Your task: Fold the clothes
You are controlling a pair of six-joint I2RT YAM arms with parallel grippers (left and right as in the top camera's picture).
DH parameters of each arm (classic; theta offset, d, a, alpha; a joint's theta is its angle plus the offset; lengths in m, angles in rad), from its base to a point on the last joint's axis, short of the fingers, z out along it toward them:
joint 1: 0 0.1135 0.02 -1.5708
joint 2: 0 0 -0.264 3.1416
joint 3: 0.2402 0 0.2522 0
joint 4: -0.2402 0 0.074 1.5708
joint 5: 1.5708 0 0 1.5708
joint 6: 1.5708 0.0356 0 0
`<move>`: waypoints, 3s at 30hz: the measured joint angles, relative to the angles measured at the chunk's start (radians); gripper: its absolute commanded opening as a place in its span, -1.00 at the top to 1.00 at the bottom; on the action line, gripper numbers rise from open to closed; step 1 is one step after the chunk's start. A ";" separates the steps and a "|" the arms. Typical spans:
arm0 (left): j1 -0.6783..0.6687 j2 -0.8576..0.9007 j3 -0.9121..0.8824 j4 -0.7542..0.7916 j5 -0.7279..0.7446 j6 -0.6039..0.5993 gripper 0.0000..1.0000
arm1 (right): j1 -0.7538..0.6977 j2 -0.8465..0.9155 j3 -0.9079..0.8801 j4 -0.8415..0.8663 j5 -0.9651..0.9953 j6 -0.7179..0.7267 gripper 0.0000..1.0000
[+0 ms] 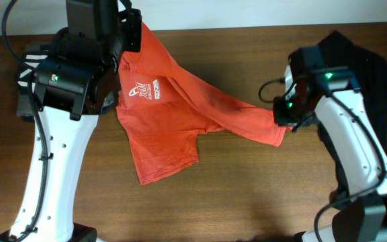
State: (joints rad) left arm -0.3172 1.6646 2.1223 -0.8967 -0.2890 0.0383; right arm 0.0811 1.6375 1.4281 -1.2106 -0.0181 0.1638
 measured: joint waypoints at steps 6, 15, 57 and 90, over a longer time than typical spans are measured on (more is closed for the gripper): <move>0.000 0.000 0.000 0.001 0.000 0.000 0.98 | -0.043 0.001 -0.264 0.231 -0.074 0.071 0.39; 0.000 0.000 0.000 0.002 0.000 0.000 0.98 | -0.050 0.001 -0.488 0.533 -0.080 0.129 0.09; 0.000 -0.012 0.000 0.020 -0.037 0.011 0.98 | -0.161 -0.260 0.202 0.148 -0.003 0.081 0.92; 0.000 -0.031 0.000 -0.011 -0.037 0.014 0.98 | -0.164 0.064 -0.307 0.393 -0.037 0.050 0.92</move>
State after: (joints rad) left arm -0.3172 1.6333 2.1223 -0.9081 -0.3256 0.0528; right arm -0.0826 1.7012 1.1206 -0.8177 -0.0555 0.2142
